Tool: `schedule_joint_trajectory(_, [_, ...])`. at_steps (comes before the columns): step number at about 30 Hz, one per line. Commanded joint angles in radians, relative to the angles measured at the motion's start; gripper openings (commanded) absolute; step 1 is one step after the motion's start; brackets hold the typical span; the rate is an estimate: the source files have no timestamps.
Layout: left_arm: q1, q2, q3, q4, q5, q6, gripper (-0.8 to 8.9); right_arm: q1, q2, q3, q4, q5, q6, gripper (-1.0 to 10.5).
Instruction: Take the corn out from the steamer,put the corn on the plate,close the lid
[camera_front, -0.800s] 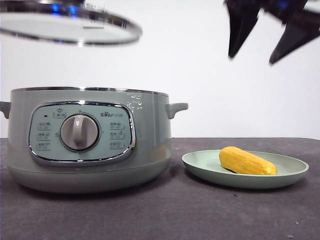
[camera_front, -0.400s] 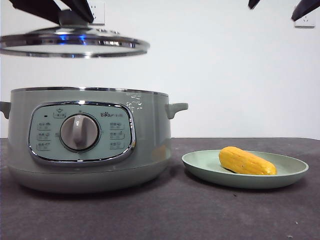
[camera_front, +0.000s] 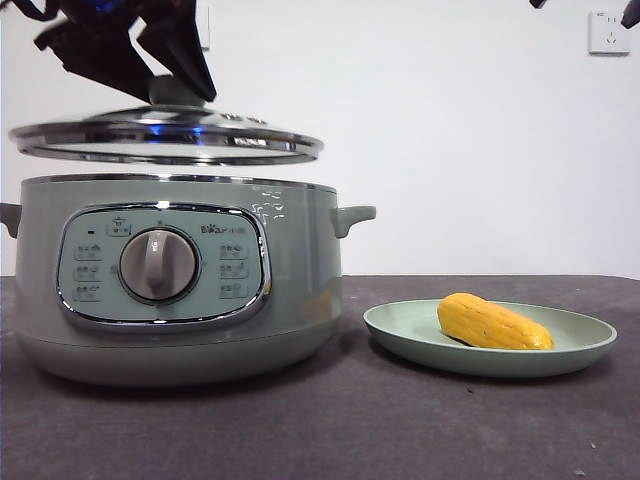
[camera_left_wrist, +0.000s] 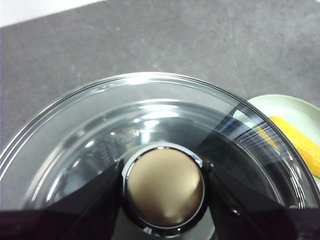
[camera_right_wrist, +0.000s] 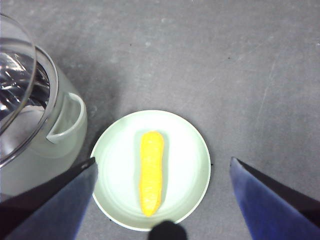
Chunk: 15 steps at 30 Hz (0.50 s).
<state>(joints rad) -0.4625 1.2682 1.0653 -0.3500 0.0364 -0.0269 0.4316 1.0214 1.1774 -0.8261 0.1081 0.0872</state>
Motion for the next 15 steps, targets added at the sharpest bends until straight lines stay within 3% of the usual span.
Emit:
schedule_joint_trajectory(1, [-0.016, 0.006, 0.005, 0.047, -0.008, -0.006, -0.09, 0.000, -0.003, -0.006, 0.001, 0.004, 0.010, 4.4])
schedule_joint_trajectory(15, [-0.023, 0.053, 0.005, -0.028, -0.009, -0.006, -0.09, 0.000, -0.003, -0.006, 0.002, 0.004, 0.010, 4.4])
